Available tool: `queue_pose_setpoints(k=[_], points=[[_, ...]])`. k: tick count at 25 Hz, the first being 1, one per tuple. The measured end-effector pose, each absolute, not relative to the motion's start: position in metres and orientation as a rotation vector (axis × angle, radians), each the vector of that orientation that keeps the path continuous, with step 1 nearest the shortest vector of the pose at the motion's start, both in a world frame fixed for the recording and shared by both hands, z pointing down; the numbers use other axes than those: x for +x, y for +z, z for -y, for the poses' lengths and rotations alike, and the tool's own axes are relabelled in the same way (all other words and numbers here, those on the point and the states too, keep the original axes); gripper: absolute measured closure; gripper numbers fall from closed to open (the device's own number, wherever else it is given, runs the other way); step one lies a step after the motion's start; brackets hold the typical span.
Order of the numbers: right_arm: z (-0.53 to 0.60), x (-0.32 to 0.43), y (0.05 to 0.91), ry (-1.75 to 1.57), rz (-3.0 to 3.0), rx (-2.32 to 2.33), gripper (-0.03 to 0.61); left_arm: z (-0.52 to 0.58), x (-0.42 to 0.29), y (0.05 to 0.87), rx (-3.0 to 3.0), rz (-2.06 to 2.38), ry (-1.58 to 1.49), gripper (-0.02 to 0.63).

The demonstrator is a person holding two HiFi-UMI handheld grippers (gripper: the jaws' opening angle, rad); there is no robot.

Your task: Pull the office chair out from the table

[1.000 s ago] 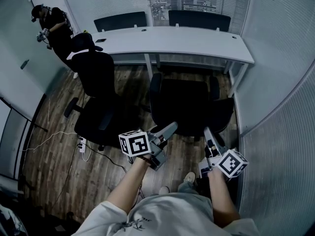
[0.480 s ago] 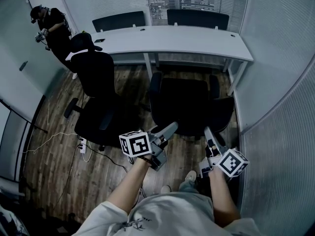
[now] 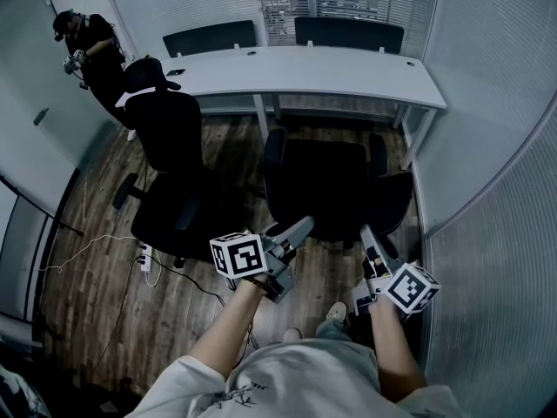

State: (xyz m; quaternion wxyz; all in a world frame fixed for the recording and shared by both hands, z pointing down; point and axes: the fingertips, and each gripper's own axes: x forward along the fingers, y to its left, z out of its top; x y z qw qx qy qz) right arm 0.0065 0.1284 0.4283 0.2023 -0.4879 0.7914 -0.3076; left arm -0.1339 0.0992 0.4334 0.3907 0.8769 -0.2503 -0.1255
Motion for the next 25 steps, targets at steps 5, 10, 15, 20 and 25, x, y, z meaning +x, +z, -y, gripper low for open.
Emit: queue_pose_setpoints(k=[5, 10, 15, 20, 25], points=[[-0.13, 0.008, 0.427, -0.857, -2.216, -1.375, 0.439, -0.101, -0.133, 0.431, 2.228, 0.634, -0.319, 0.471], [-0.13, 0.01, 0.426, -0.858, -2.21, -1.376, 0.439, -0.101, -0.131, 0.431, 2.23, 0.622, -0.317, 0.471], [-0.131, 0.011, 0.425, -0.85, -2.213, -1.372, 0.439, -0.102, -0.13, 0.43, 2.226, 0.625, -0.319, 0.471], [-0.134, 0.009, 0.417, -0.846, -2.206, -1.356, 0.439, -0.105, -0.13, 0.424, 2.224, 0.625, -0.314, 0.471], [-0.133, 0.01, 0.416, -0.866, -2.201, -1.37, 0.439, -0.104, -0.132, 0.422, 2.219, 0.624, -0.316, 0.471]])
